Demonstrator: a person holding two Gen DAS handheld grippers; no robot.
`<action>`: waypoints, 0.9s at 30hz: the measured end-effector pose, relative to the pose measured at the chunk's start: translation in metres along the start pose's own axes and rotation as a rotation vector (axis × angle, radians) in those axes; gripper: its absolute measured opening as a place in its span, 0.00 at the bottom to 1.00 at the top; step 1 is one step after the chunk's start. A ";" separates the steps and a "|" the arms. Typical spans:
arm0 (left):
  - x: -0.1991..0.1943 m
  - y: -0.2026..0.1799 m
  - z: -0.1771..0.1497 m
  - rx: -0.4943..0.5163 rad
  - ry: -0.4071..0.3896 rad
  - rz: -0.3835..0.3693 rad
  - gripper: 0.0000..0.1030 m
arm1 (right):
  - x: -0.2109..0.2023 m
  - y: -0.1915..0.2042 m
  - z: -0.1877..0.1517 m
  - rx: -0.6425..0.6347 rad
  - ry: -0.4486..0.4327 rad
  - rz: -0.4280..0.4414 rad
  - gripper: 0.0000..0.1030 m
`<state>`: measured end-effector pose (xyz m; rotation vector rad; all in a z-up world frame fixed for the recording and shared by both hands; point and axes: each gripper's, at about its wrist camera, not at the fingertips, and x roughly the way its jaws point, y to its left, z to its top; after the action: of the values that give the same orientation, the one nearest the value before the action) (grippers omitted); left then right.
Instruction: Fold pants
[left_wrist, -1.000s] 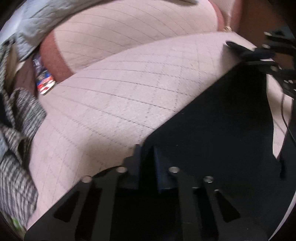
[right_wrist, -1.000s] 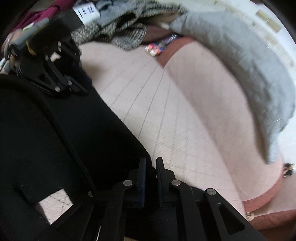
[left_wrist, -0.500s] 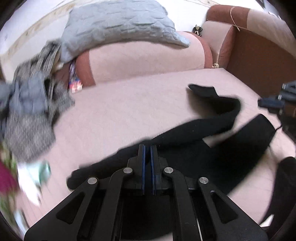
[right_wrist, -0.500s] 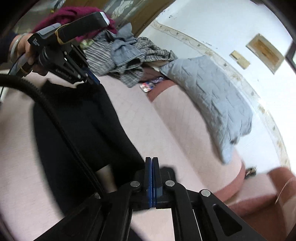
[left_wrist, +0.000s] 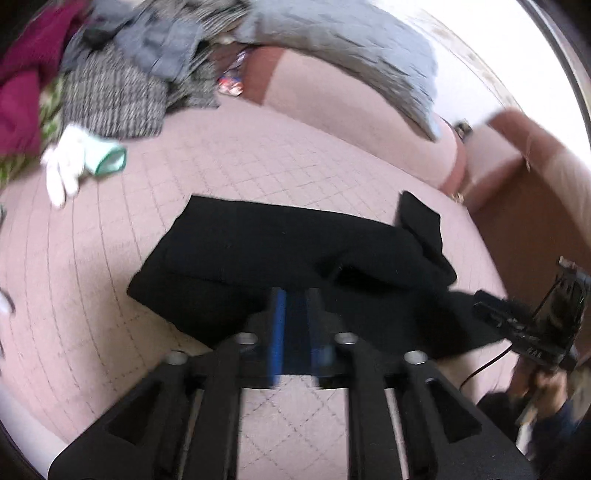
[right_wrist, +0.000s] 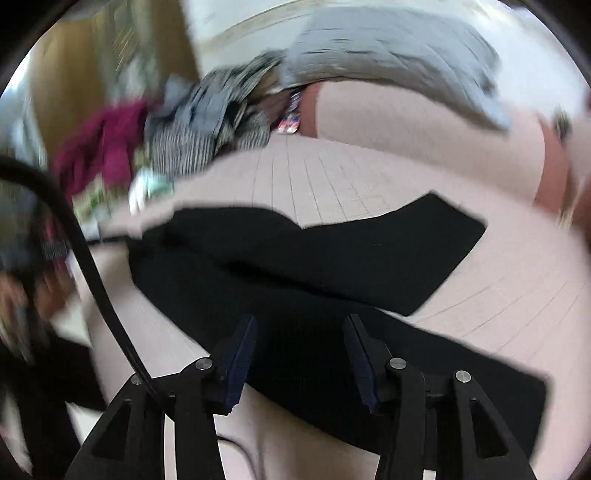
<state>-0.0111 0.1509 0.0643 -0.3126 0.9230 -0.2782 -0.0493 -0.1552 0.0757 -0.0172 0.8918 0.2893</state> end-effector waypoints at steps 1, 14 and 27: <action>0.002 0.004 0.002 -0.043 0.007 -0.001 0.45 | 0.003 -0.003 0.003 0.025 -0.003 -0.007 0.45; 0.040 0.034 0.013 -0.392 -0.009 -0.073 0.59 | 0.108 -0.078 0.107 0.118 0.128 -0.302 0.55; 0.065 0.027 0.023 -0.410 -0.031 -0.047 0.56 | 0.160 -0.092 0.122 0.128 0.174 -0.418 0.08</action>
<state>0.0474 0.1556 0.0190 -0.7153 0.9397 -0.1239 0.1624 -0.1889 0.0195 -0.1105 1.0531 -0.1618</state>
